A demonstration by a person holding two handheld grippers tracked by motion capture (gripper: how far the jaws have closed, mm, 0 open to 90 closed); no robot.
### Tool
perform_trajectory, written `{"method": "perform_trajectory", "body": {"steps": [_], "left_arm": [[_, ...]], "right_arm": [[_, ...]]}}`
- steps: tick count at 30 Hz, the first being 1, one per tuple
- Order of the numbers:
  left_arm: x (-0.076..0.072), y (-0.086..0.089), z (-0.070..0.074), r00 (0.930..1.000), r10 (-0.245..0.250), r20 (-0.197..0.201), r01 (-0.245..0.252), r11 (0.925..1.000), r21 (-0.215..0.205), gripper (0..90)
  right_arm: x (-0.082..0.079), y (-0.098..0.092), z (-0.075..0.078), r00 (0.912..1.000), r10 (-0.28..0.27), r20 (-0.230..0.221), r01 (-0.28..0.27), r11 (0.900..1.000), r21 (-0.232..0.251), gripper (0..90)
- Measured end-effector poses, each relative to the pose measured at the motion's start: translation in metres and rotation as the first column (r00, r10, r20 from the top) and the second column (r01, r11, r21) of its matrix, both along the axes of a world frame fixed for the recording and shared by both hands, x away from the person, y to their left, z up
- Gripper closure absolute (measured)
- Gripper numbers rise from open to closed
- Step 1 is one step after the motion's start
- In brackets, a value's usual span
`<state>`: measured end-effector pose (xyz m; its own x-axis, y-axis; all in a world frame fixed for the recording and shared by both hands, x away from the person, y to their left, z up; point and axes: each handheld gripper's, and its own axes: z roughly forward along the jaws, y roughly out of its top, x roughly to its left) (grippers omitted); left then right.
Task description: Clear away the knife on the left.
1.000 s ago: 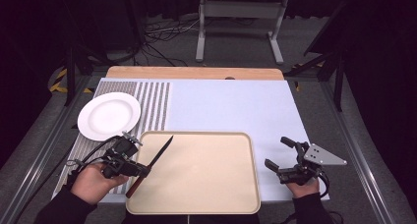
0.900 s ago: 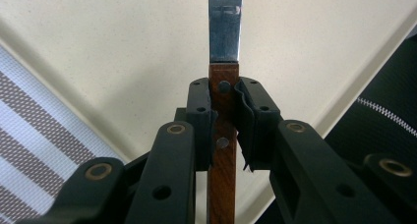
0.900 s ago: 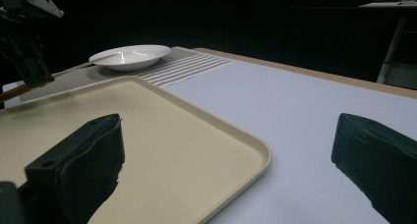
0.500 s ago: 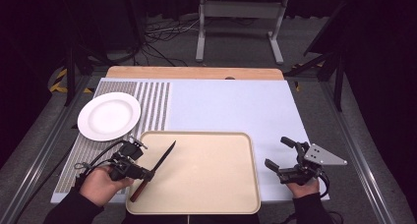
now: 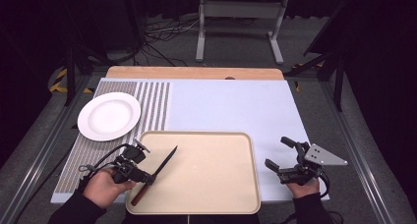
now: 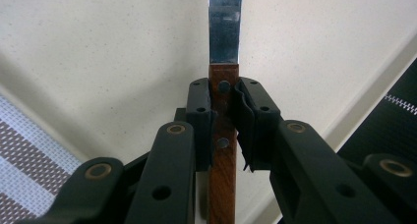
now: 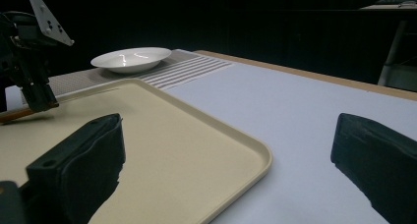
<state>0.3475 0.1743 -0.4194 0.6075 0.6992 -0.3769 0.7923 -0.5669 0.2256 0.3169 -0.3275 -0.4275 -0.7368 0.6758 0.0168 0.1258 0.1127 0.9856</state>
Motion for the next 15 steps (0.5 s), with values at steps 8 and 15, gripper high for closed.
{"method": "perform_trajectory", "body": {"steps": [8, 15], "left_arm": [[0.0013, -0.0028, -0.0068, 0.9999, -0.003, -0.010, 0.003, 0.9998, 0.018, 77.1], [0.0012, -0.0025, -0.0087, 0.9999, -0.005, -0.012, 0.005, 0.9992, 0.038, 76.7]], "right_arm": [[0.0003, 0.0002, -0.0002, 1.0000, 0.000, -0.002, 0.000, 1.000, 0.001, 0.6], [0.0001, 0.0000, 0.0000, 1.0000, 0.001, 0.000, -0.001, 1.000, 0.000, 0.6]]}}
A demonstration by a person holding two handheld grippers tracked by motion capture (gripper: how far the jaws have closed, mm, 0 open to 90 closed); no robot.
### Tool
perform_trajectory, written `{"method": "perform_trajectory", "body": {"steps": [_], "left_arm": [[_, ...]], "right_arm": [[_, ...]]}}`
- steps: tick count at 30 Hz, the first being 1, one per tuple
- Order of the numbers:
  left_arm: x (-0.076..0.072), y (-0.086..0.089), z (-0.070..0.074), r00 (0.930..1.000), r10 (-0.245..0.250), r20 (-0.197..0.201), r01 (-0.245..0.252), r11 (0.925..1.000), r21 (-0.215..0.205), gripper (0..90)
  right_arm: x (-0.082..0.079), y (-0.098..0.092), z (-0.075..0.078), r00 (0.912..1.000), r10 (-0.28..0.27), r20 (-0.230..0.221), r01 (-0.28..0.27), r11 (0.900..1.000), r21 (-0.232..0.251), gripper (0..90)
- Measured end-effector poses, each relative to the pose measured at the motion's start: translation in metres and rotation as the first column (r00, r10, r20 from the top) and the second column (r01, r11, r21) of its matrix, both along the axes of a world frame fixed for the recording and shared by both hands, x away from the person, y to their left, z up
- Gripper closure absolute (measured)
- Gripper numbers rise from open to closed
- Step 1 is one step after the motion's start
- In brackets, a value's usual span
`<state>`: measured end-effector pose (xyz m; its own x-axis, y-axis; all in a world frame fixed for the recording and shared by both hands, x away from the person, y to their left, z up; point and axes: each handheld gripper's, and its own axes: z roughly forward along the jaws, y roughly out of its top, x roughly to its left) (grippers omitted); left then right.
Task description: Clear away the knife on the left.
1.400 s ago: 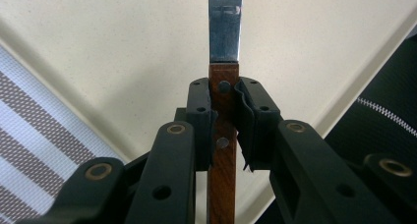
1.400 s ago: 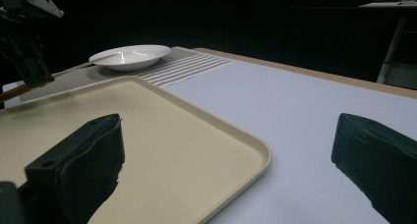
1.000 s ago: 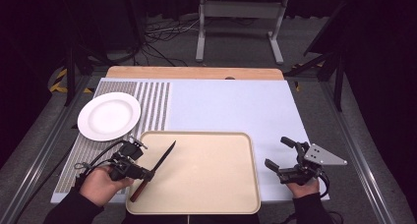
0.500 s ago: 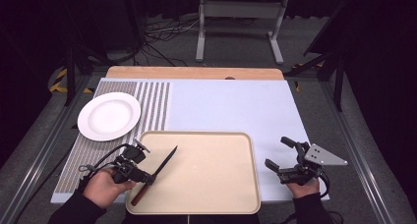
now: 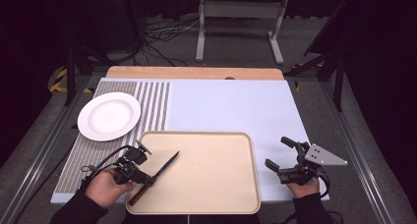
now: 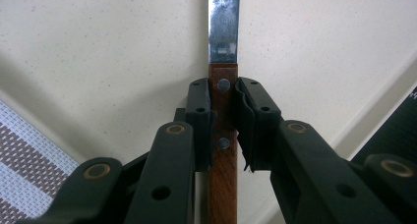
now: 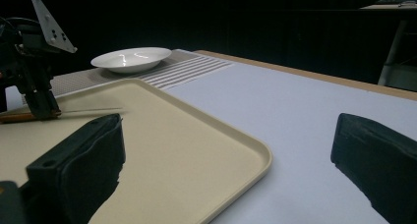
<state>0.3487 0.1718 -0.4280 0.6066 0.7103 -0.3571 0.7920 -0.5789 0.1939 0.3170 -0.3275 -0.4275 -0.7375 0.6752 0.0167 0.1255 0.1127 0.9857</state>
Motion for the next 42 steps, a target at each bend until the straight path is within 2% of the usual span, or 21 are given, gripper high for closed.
{"method": "perform_trajectory", "body": {"steps": [3, 4, 5, 6, 7, 10, 11, 13, 15, 16, 18, 22, 25, 31, 34, 35, 42], "left_arm": [[0.000, 0.000, -0.001, 0.9999, -0.011, 0.004, 0.011, 0.9999, -0.001, 75.8], [0.001, 0.000, -0.001, 0.9998, -0.019, -0.002, 0.019, 0.9998, -0.010, 70.1], [0.001, 0.000, 0.000, 0.9997, -0.023, -0.010, 0.022, 0.9994, -0.025, 59.4], [0.001, 0.000, 0.002, 0.9998, -0.021, -0.002, 0.021, 0.9991, -0.036, 56.3], [0.001, 0.000, 0.004, 0.9993, -0.034, 0.018, 0.035, 0.9988, -0.034, 55.5], [-0.002, -0.001, 0.013, 0.9962, -0.039, 0.079, 0.044, 0.9970, -0.064, 50.4], [-0.002, -0.001, 0.013, 0.9962, -0.039, 0.079, 0.044, 0.9970, -0.064, 50.2], [-0.006, -0.004, 0.019, 0.9888, -0.050, 0.140, 0.061, 0.9953, -0.075, 51.2], [-0.009, -0.008, 0.024, 0.9773, -0.084, 0.195, 0.102, 0.9914, -0.082, 59.0], [-0.011, -0.010, 0.025, 0.9758, -0.088, 0.200, 0.108, 0.9904, -0.087, 62.6], [-0.015, -0.016, 0.027, 0.9671, -0.121, 0.223, 0.143, 0.9861, -0.084, 71.3], [-0.018, -0.028, 0.026, 0.9584, -0.169, 0.230, 0.188, 0.9803, -0.063, 89.8], [-0.017, -0.035, 0.022, 0.9557, -0.183, 0.231, 0.197, 0.9795, -0.040, 89.9], [-0.017, -0.041, 0.014, 0.9548, -0.202, 0.218, 0.206, 0.9786, 0.005, 90.0], [-0.016, -0.042, 0.010, 0.9580, -0.198, 0.208, 0.196, 0.9802, 0.031, 90.0], [-0.015, -0.042, 0.009, 0.9565, -0.200, 0.213, 0.196, 0.9799, 0.038, 90.0], [-0.012, -0.040, 0.002, 0.9595, -0.191, 0.207, 0.178, 0.9808, 0.078, 90.0]], "right_arm": [[0.000, 0.000, 0.000, 1.0000, 0.000, 0.000, 0.000, 1.000, 0.000, 0.6], [0.000, 0.000, 0.000, 1.0000, 0.000, 0.000, 0.000, 1.000, 0.000, 0.6], [0.000, 0.000, 0.000, 1.0000, 0.000, 0.000, 0.000, 1.000, 0.000, 0.6], [0.000, 0.000, 0.000, 1.0000, 0.001, -0.001, -0.001, 1.000, 0.001, 0.6], [0.000, 0.000, 0.000, 1.0000, 0.001, -0.001, -0.001, 1.000, 0.001, 0.6], [0.000, 0.000, 0.000, 1.0000, 0.001, -0.001, -0.001, 1.000, 0.000, 0.6], [0.000, 0.000, 0.000, 1.0000, 0.001, -0.001, -0.001, 1.000, 0.000, 0.6], [0.000, 0.000, 0.000, 1.0000, 0.002, 0.000, -0.002, 1.000, 0.001, 0.6], [0.000, 0.000, 0.000, 1.0000, 0.001, -0.002, -0.001, 1.000, 0.001, 0.6], [0.000, 0.000, 0.000, 1.0000, 0.003, -0.001, -0.003, 1.000, 0.000, 0.6], [0.000, 0.000, 0.000, 1.0000, 0.001, -0.002, -0.001, 1.000, 0.001, 0.6], [0.000, 0.000, 0.000, 1.0000, 0.003, 0.000, -0.003, 1.000, 0.008, 0.6], [0.000, 0.000, 0.000, 1.0000, 0.004, 0.000, -0.004, 1.000, 0.009, 0.6], [0.000, 0.000, 0.000, 1.0000, 0.003, -0.002, -0.003, 1.000, 0.007, 0.6], [0.000, -0.001, 0.000, 1.0000, 0.002, 0.000, -0.002, 1.000, 0.007, 0.6], [0.000, -0.001, 0.000, 1.0000, 0.001, -0.001, -0.001, 1.000, 0.007, 0.6], [0.000, 0.000, 0.000, 1.0000, 0.002, -0.001, -0.002, 1.000, 0.007, 0.6]]}}
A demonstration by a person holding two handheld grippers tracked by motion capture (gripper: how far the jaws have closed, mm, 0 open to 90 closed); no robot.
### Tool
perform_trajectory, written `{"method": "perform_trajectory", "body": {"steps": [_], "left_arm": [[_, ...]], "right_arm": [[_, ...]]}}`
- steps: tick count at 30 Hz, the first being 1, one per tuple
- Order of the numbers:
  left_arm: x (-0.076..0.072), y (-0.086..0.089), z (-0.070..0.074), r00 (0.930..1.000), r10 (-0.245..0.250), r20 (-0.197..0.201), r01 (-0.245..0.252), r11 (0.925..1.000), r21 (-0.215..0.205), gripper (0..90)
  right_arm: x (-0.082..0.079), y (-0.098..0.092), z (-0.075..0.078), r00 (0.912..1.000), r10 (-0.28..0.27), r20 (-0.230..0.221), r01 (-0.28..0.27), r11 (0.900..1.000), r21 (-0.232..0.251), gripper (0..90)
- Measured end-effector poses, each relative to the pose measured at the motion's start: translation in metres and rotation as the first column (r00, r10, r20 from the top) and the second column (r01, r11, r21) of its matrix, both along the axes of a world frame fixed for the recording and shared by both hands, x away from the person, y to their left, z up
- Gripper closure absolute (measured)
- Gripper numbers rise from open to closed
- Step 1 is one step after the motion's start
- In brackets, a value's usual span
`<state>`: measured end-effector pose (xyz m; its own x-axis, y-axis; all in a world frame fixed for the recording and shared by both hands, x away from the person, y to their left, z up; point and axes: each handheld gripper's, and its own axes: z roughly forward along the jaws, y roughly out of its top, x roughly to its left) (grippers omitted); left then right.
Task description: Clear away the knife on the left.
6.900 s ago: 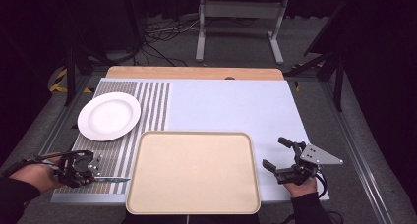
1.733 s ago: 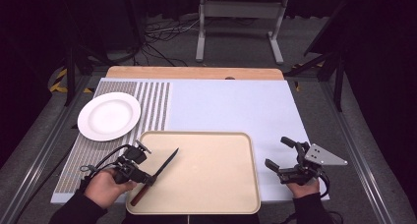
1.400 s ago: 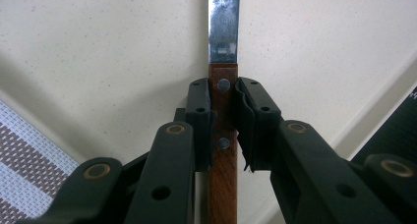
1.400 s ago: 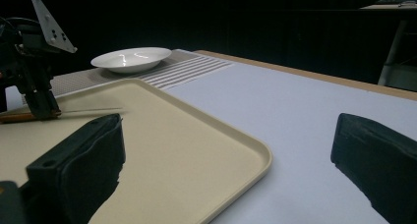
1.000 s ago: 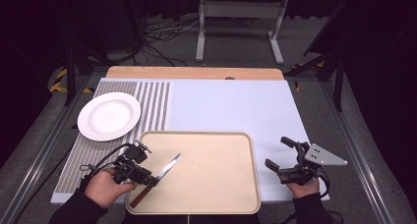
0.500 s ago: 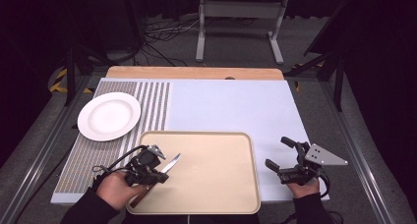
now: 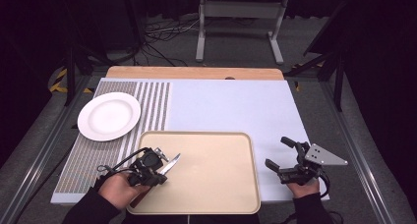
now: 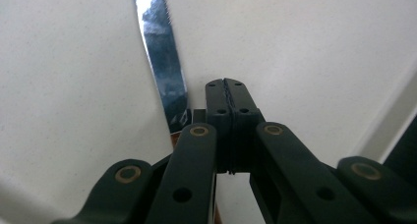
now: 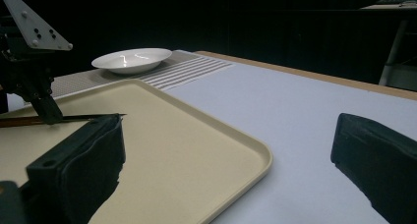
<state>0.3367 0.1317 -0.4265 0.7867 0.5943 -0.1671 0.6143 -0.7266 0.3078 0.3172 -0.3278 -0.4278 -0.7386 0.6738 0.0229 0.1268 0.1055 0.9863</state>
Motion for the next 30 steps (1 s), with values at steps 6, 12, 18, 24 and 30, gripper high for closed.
{"method": "perform_trajectory", "body": {"steps": [6, 12, 18, 24, 30], "left_arm": [[0.000, 0.004, -0.002, 1.0000, 0.010, -0.001, -0.010, 0.9998, 0.016, 90.0], [0.005, 0.011, -0.003, 0.9995, 0.029, 0.006, -0.029, 0.9996, 0.004, 90.0], [0.008, 0.017, -0.003, 0.9982, 0.060, 0.005, -0.060, 0.9982, -0.004, 90.0], [0.013, 0.023, -0.003, 0.9965, 0.083, 0.012, -0.082, 0.9966, -0.009, 90.0], [0.016, 0.028, -0.003, 0.9933, 0.115, 0.007, -0.115, 0.9933, -0.010, 90.0]], "right_arm": [[0.000, 0.000, 0.000, 1.0000, -0.001, 0.000, 0.001, 1.000, -0.002, 0.6], [0.000, 0.000, 0.000, 1.0000, 0.000, -0.001, 0.000, 1.000, -0.001, 0.6], [0.000, 0.000, 0.000, 1.0000, 0.000, -0.006, 0.000, 1.000, -0.002, 0.6], [0.000, 0.001, 0.000, 1.0000, -0.001, -0.006, 0.001, 1.000, -0.005, 0.6], [0.000, 0.000, 0.000, 1.0000, -0.001, -0.005, 0.001, 1.000, -0.007, 0.6]]}}
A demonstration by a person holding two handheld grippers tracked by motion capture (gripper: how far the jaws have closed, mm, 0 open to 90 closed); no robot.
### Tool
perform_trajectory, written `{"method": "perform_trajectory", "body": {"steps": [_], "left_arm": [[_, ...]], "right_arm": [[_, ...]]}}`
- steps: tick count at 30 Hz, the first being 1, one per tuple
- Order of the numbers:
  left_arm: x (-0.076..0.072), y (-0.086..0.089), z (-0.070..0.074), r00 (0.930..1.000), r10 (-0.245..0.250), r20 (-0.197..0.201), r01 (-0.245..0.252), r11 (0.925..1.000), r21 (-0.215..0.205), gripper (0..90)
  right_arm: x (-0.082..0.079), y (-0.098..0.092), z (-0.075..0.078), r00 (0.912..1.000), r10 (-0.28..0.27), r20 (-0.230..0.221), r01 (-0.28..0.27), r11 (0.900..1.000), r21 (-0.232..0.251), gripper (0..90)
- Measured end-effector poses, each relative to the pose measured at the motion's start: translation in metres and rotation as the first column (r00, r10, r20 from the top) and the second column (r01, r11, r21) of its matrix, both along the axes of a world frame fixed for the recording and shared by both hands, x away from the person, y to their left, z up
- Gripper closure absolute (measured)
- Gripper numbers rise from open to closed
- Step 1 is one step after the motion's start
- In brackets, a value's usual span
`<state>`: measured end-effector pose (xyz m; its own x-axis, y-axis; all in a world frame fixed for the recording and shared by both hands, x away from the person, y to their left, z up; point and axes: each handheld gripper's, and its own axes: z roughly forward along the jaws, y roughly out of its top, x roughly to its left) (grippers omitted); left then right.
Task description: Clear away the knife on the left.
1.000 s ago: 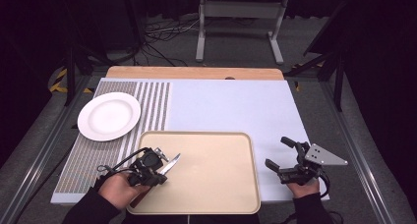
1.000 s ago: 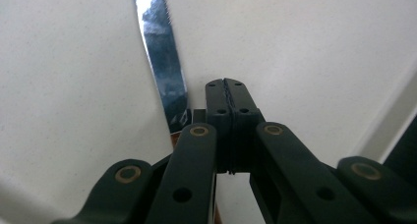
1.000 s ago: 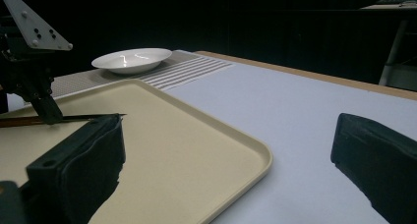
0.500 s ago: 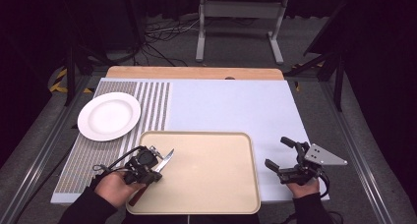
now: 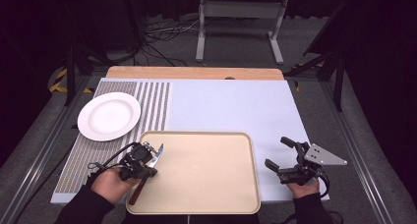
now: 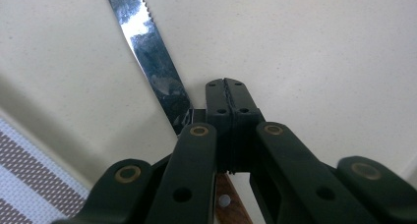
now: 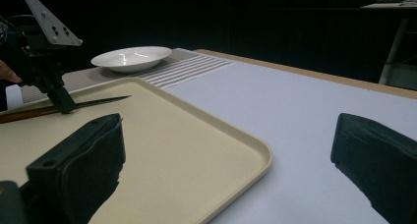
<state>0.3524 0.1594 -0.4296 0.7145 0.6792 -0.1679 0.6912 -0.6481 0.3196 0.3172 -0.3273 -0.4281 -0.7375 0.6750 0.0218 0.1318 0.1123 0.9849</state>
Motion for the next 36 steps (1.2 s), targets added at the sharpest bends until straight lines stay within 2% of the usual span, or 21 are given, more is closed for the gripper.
{"method": "perform_trajectory", "body": {"steps": [5, 15, 27, 36], "left_arm": [[0.003, 0.004, 0.000, 0.9998, 0.007, 0.016, -0.007, 1.0000, 0.003, 90.0], [0.009, 0.014, 0.000, 0.9979, 0.053, 0.037, -0.053, 0.9986, 0.001, 90.0], [0.011, 0.022, -0.001, 0.9944, 0.095, 0.047, -0.095, 0.9955, 0.000, 90.0], [0.011, 0.024, -0.001, 0.9946, 0.094, 0.042, -0.095, 0.9955, 0.000, 89.9]], "right_arm": [[0.000, 0.000, 0.000, 1.0000, 0.001, -0.001, -0.001, 1.000, 0.000, 0.6], [0.000, 0.000, 0.000, 1.0000, 0.000, 0.000, 0.000, 1.000, -0.002, 0.6], [0.000, 0.000, 0.000, 1.0000, 0.004, 0.000, -0.004, 1.000, -0.004, 0.6], [0.001, 0.001, -0.001, 1.0000, 0.005, 0.000, -0.005, 1.000, -0.006, 0.6]]}}
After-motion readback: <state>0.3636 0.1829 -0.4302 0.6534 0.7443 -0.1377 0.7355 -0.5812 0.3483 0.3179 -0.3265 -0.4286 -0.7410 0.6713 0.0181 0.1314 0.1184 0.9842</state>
